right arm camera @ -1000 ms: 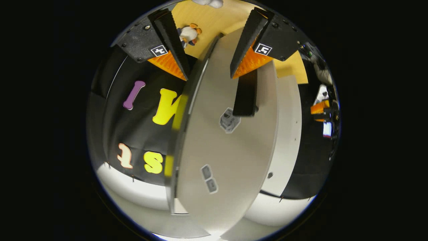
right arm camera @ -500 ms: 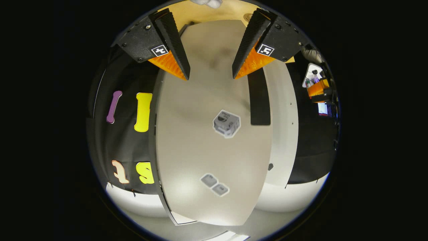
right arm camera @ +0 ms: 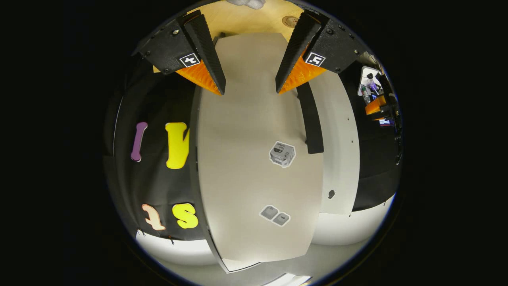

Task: Grasp the bottle in the cabinet with the left hand and place it on the coaster, then close the right door with the right hand and the left door with the left hand.

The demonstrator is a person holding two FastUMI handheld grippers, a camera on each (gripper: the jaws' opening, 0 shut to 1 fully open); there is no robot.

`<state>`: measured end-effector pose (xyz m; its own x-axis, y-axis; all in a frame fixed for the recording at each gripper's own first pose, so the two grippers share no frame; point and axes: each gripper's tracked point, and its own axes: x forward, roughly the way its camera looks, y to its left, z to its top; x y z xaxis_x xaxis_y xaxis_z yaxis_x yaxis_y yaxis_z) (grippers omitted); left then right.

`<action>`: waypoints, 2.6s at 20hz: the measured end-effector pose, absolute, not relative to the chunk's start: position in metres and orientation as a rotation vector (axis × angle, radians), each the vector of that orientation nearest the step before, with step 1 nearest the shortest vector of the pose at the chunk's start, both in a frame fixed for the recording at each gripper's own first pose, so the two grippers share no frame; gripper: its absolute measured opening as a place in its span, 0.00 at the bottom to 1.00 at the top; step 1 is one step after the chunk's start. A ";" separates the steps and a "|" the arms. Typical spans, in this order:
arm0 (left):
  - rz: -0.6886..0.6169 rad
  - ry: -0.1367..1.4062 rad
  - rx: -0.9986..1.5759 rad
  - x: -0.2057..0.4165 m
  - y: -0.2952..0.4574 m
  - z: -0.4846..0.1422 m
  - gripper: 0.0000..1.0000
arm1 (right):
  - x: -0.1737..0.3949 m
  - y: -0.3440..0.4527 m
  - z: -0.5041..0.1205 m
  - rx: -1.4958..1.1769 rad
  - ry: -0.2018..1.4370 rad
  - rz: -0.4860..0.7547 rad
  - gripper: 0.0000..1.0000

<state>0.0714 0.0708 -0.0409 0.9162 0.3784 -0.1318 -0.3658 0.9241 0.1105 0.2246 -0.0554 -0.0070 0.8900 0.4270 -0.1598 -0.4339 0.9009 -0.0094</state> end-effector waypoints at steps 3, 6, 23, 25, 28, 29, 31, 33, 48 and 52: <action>0.397 0.152 0.083 0.082 0.122 -0.042 0.96 | 0.197 -0.066 -0.005 -0.066 0.152 0.362 0.78; 0.406 0.139 0.084 0.098 0.178 -0.038 0.96 | 0.164 -0.068 -0.005 -0.073 0.146 0.267 0.78; 0.172 0.085 0.056 0.192 0.224 -0.051 0.89 | 0.015 -0.036 -0.020 -0.029 0.187 0.016 0.79; 0.145 0.098 0.034 0.191 0.218 -0.052 0.89 | 0.012 -0.041 -0.019 -0.034 0.186 0.014 0.78; 0.126 0.106 0.005 0.190 0.203 -0.053 0.88 | 0.005 -0.045 -0.016 -0.035 0.177 0.027 0.78; 0.112 0.107 0.001 0.190 0.192 -0.052 0.89 | 0.003 -0.048 -0.017 -0.036 0.180 0.031 0.78; 0.085 0.110 -0.003 0.192 0.168 -0.052 0.89 | -0.002 -0.058 -0.018 -0.039 0.184 0.033 0.78; 0.061 0.107 0.002 0.196 0.142 -0.051 0.89 | -0.008 -0.073 -0.017 -0.038 0.181 0.021 0.79; -0.032 0.094 -0.022 0.208 0.003 -0.036 0.95 | -0.055 -0.146 -0.012 -0.019 0.184 -0.076 0.78; -0.118 0.088 -0.076 0.161 -0.041 -0.032 0.97 | -0.049 -0.135 -0.009 -0.011 0.178 -0.057 0.78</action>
